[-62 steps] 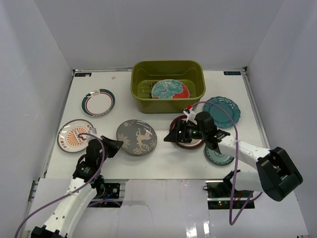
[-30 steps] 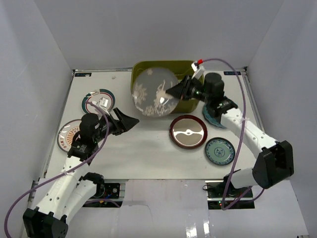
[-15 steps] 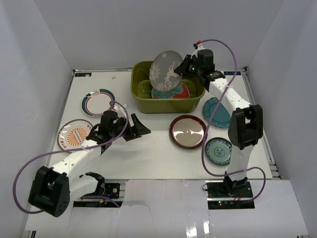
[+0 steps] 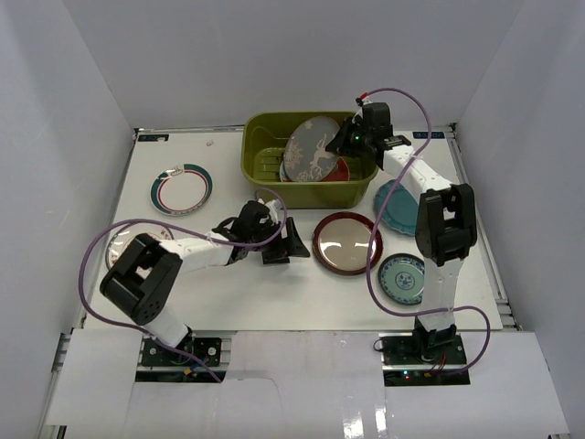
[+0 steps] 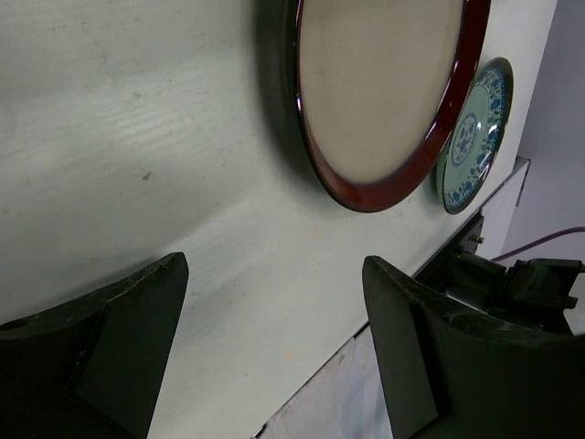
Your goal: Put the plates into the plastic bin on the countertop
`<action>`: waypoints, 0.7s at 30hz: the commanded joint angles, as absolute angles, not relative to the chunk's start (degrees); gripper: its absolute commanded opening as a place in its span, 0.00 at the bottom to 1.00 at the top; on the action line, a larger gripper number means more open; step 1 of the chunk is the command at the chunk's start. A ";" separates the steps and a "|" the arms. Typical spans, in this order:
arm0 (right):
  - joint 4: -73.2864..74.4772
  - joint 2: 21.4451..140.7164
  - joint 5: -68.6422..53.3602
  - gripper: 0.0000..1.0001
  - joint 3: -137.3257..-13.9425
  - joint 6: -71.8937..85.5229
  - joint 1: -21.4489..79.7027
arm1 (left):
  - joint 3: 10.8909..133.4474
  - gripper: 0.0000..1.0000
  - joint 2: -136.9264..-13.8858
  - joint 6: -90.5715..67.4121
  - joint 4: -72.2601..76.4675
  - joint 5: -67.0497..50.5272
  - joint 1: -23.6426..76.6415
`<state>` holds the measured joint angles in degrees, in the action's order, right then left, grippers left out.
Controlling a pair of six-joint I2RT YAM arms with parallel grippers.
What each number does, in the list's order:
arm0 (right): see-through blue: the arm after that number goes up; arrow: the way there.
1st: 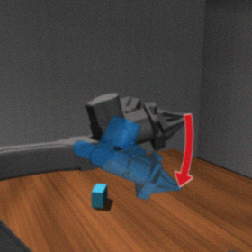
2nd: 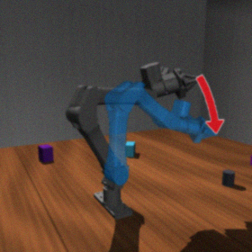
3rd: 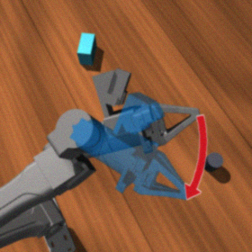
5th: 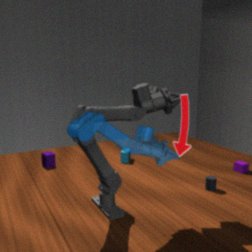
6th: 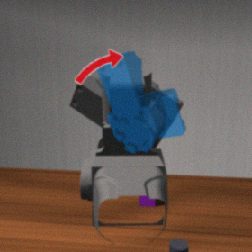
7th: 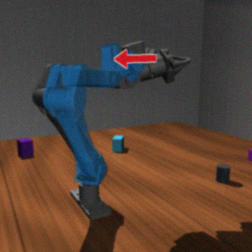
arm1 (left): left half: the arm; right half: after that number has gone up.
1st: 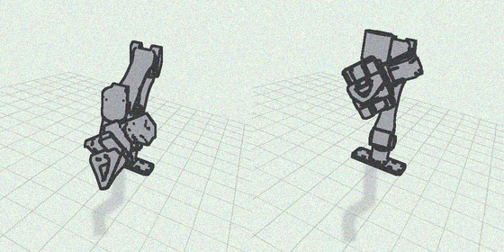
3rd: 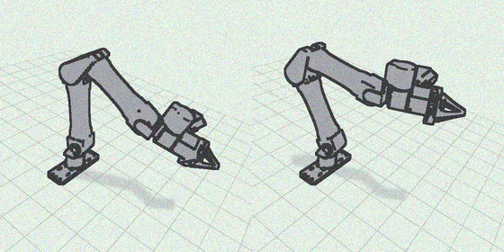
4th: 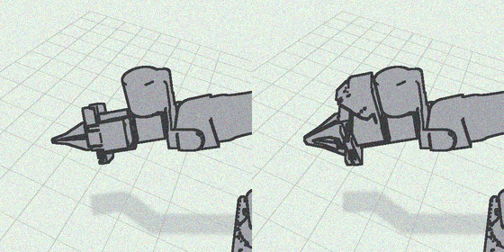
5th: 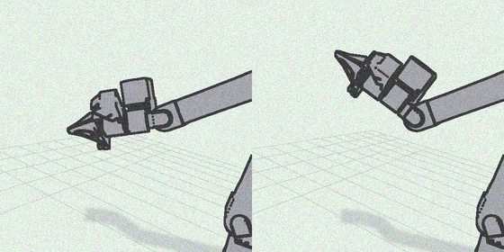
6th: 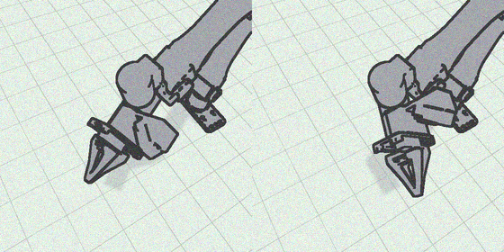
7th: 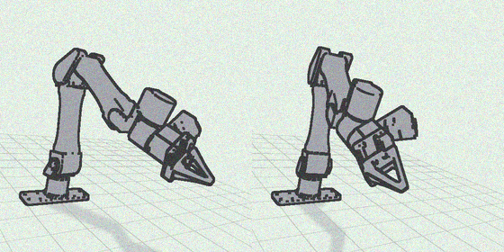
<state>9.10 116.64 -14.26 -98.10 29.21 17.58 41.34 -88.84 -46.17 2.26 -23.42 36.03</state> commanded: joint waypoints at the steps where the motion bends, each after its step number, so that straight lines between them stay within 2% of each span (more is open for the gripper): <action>1: 5.44 116.54 -18.10 0.21 -100.19 27.96 17.58 | 45.78 0.87 -91.57 -46.14 4.48 -21.44 38.14; 8: 10.80 117.60 -16.88 0.37 -99.85 23.65 17.58 | 50.01 0.86 -97.55 -46.58 4.13 -16.88 40.69; 9: 11.07 117.51 -16.44 0.48 -99.76 23.12 17.58 | 50.27 0.86 -98.60 -46.50 4.04 -15.92 40.95; 11: 11.86 116.98 -16.17 0.60 -99.15 21.72 17.58 | 50.97 0.86 -99.40 -46.06 3.87 -14.60 41.39; 12: 12.04 116.63 -15.48 0.71 -98.88 21.19 17.58 | 51.32 0.85 -99.84 -45.71 3.52 -14.15 41.83; 14: 12.65 115.67 -13.37 0.80 -98.18 19.96 17.67 | 52.20 0.85 -101.33 -45.44 3.25 -12.84 42.36; 15: 13.00 115.40 -12.32 0.89 -98.00 19.43 17.75 | 52.47 0.84 -101.95 -45.09 3.08 -12.14 42.54; 18: 14.84 114.17 -8.45 0.98 -98.70 16.63 18.19 | 53.79 0.81 -104.14 -44.47 2.90 -9.76 43.06; 19: 15.55 113.65 -7.39 0.98 -98.88 15.83 18.45 | 54.22 0.77 -105.28 -44.12 2.81 -8.97 43.15; 20: 16.60 112.95 -4.25 0.93 -99.14 14.34 18.89 | 55.10 0.74 -105.90 -43.86 2.55 -8.44 43.33; 21: 16.87 112.94 -2.83 0.92 -99.05 13.63 18.98 | 55.54 0.74 -106.34 -43.68 2.37 -8.09 43.42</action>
<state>17.12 118.39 -8.91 -97.65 18.79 17.89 54.43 -103.92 -45.76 5.10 -12.93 42.89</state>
